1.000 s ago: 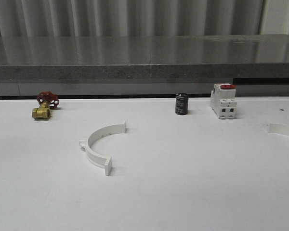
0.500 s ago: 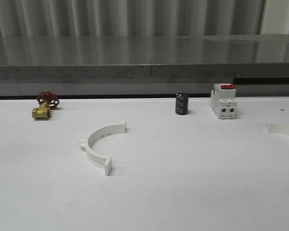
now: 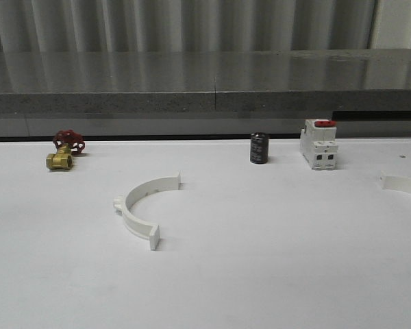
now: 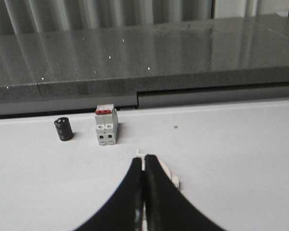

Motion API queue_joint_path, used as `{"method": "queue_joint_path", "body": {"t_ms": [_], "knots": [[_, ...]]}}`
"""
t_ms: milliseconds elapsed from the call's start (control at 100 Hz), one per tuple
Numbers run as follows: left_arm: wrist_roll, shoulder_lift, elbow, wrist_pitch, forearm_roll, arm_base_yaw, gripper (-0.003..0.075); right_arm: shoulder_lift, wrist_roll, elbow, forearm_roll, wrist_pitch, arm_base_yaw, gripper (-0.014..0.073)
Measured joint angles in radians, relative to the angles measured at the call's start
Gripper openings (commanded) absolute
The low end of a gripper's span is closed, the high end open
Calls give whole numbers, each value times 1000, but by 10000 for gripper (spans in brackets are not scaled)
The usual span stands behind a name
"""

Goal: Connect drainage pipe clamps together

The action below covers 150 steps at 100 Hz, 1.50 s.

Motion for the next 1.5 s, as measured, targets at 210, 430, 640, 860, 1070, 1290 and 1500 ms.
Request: {"method": "queue_joint_path", "body": {"t_ms": [210, 430, 640, 860, 1070, 1290, 1500], "knots": [[0, 0, 0, 0, 0, 0, -20, 280, 4, -216, 0, 175, 0, -69], [0, 0, 0, 0, 0, 0, -20, 529, 4, -333, 0, 207, 0, -69], [0, 0, 0, 0, 0, 0, -20, 669, 4, -343, 0, 221, 0, 111], [0, 0, 0, 0, 0, 0, -20, 736, 4, -343, 0, 228, 0, 627], [0, 0, 0, 0, 0, 0, -20, 769, 58, -360, 0, 220, 0, 633], [0, 0, 0, 0, 0, 0, -20, 956, 70, -490, 0, 271, -7, 633], [0, 0, 0, 0, 0, 0, -20, 1223, 49, -652, 0, 323, -63, 633]]}}
